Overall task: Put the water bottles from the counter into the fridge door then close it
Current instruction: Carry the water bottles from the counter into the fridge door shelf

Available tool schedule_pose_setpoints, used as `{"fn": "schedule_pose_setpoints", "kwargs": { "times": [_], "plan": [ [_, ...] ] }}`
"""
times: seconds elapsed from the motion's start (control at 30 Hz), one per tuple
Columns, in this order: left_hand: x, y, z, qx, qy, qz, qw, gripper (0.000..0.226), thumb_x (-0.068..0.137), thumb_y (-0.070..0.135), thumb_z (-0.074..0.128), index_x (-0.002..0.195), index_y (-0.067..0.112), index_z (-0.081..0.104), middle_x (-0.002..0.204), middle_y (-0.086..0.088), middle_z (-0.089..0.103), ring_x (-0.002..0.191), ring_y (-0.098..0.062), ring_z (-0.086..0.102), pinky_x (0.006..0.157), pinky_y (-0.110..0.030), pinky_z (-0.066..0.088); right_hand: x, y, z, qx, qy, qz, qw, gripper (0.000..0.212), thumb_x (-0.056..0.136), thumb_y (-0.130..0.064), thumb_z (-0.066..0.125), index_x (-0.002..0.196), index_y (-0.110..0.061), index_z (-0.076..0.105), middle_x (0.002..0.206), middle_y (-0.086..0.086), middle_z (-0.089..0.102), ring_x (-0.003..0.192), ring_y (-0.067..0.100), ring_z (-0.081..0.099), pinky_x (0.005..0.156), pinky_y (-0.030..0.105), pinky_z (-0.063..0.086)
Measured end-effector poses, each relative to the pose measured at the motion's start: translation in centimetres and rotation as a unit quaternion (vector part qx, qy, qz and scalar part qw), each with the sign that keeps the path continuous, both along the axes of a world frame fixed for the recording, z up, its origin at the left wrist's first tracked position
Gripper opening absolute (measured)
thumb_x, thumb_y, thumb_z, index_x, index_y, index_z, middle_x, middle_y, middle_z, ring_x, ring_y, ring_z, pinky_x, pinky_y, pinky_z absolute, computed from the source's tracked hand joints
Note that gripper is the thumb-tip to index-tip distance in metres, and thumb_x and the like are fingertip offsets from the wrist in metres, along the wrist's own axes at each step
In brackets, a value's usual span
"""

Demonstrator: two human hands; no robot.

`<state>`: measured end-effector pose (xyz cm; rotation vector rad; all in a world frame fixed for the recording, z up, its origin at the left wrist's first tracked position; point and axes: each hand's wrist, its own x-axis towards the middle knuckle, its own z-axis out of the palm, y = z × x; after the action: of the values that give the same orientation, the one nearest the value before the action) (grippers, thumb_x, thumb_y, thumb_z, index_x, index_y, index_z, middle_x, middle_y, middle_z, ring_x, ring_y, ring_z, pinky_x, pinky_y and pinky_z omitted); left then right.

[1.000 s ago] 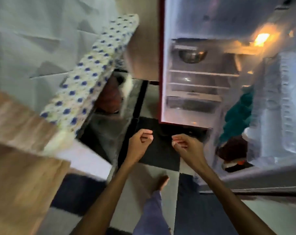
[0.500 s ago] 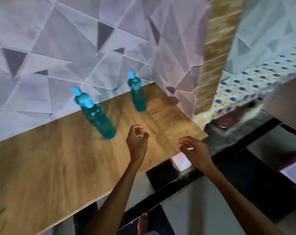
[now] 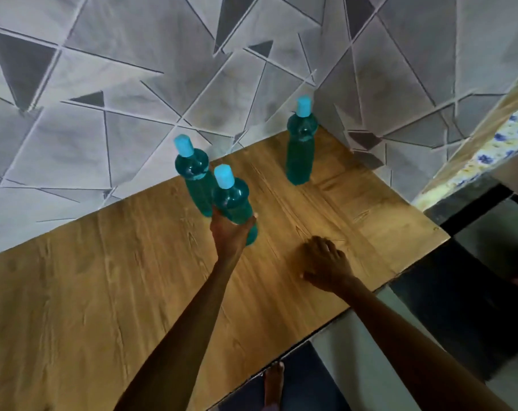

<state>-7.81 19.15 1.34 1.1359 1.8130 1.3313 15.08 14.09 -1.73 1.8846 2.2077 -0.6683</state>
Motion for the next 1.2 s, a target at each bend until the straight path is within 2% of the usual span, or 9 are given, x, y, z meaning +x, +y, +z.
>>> {"fn": "schedule_pose_setpoints", "kwargs": {
  "times": [0.13, 0.2, 0.27, 0.33, 0.67, 0.83, 1.0, 1.13, 1.2],
  "plan": [
    [-0.4, 0.1, 0.2, 0.007, -0.021, -0.007, 1.0, 0.076, 0.061, 0.03, 0.09, 0.127, 0.014, 0.056, 0.122, 0.0, 0.067, 0.112, -0.014, 0.064, 0.101, -0.038, 0.052, -0.4, -0.2, -0.6, 0.022, 0.013, -0.016, 1.0, 0.09, 0.084, -0.054, 0.059, 0.151, -0.023, 0.009, 0.161, 0.007, 0.006, 0.147, 0.033, 0.008, 0.116, 0.048, 0.023],
    [0.1, -0.1, 0.7, 0.006, -0.031, -0.025, 0.999, 0.071, 0.062, 0.021, 0.091, 0.125, 0.014, 0.057, 0.12, 0.004, 0.066, 0.108, -0.008, 0.064, 0.097, -0.024, 0.051, 0.0, -0.3, -0.6, 0.026, 0.031, -0.031, 0.999, 0.089, 0.084, -0.054, 0.059, 0.152, -0.023, 0.009, 0.162, 0.007, 0.007, 0.148, 0.031, 0.008, 0.116, 0.048, 0.022],
    [1.3, -0.2, 1.3, -0.001, -0.035, -0.054, 0.998, 0.067, 0.064, 0.016, 0.09, 0.121, 0.021, 0.055, 0.113, 0.017, 0.062, 0.099, 0.011, 0.059, 0.086, -0.003, 0.043, 1.0, -0.5, -0.3, 0.038, 0.05, -0.061, 0.996, 0.086, 0.085, -0.054, 0.059, 0.152, -0.025, 0.013, 0.162, 0.007, 0.01, 0.148, 0.03, 0.01, 0.116, 0.049, 0.024],
    [3.3, -0.4, 1.9, -0.004, -0.032, -0.091, 0.995, 0.066, 0.064, 0.017, 0.09, 0.119, 0.024, 0.055, 0.104, 0.024, 0.06, 0.09, 0.02, 0.057, 0.078, 0.004, 0.041, 2.7, -0.9, 0.2, 0.05, 0.062, -0.095, 0.992, 0.082, 0.085, -0.054, 0.059, 0.151, -0.027, 0.018, 0.161, 0.005, 0.014, 0.147, 0.029, 0.014, 0.114, 0.049, 0.029],
    [27.4, -1.7, 2.2, -0.063, -0.002, -0.341, 0.938, 0.057, 0.057, 0.034, 0.093, 0.104, 0.017, 0.066, 0.096, 0.004, 0.074, 0.087, -0.009, 0.071, 0.079, -0.022, 0.056, 22.4, -10.4, 1.5, 0.087, 0.089, -0.355, 0.927, 0.068, 0.088, -0.047, 0.059, 0.146, -0.022, 0.033, 0.152, 0.005, 0.035, 0.138, 0.027, 0.032, 0.109, 0.041, 0.037],
    [44.1, -5.4, 0.3, -0.096, -0.012, -0.444, 0.891, 0.044, 0.06, 0.029, 0.093, 0.094, 0.015, 0.068, 0.087, 0.003, 0.073, 0.073, -0.002, 0.068, 0.059, -0.005, 0.049, 36.0, -17.5, -0.4, 0.09, 0.091, -0.483, 0.866, 0.059, 0.091, -0.04, 0.058, 0.143, -0.018, 0.039, 0.143, 0.008, 0.046, 0.13, 0.028, 0.044, 0.103, 0.043, 0.045],
    [60.6, -8.8, -4.3, -0.156, 0.006, -0.518, 0.841, 0.065, 0.053, 0.045, 0.091, 0.107, 0.017, 0.066, 0.1, 0.003, 0.075, 0.091, -0.012, 0.072, 0.085, -0.035, 0.059, 49.4, -22.0, -3.9, 0.066, 0.102, -0.581, 0.805, 0.056, 0.09, -0.036, 0.06, 0.138, -0.013, 0.044, 0.137, 0.015, 0.052, 0.124, 0.033, 0.049, 0.102, 0.044, 0.044],
    [73.1, -10.8, -10.1, -0.161, 0.019, -0.57, 0.806, 0.064, 0.058, 0.031, 0.093, 0.113, 0.018, 0.063, 0.103, 0.005, 0.072, 0.095, -0.009, 0.069, 0.082, -0.019, 0.057, 59.3, -23.5, -9.6, 0.039, 0.098, -0.65, 0.753, 0.055, 0.09, -0.033, 0.059, 0.138, -0.012, 0.044, 0.137, 0.016, 0.051, 0.124, 0.035, 0.048, 0.102, 0.043, 0.042],
    [79.1, -11.5, -14.6, -0.165, 0.018, -0.601, 0.782, 0.064, 0.059, 0.024, 0.093, 0.114, 0.015, 0.062, 0.106, 0.002, 0.072, 0.096, -0.009, 0.069, 0.084, -0.019, 0.057, 63.8, -24.1, -13.7, 0.03, 0.095, -0.687, 0.72, 0.054, 0.091, -0.032, 0.059, 0.139, -0.013, 0.043, 0.137, 0.016, 0.05, 0.124, 0.034, 0.047, 0.101, 0.044, 0.042]
  ]
}}
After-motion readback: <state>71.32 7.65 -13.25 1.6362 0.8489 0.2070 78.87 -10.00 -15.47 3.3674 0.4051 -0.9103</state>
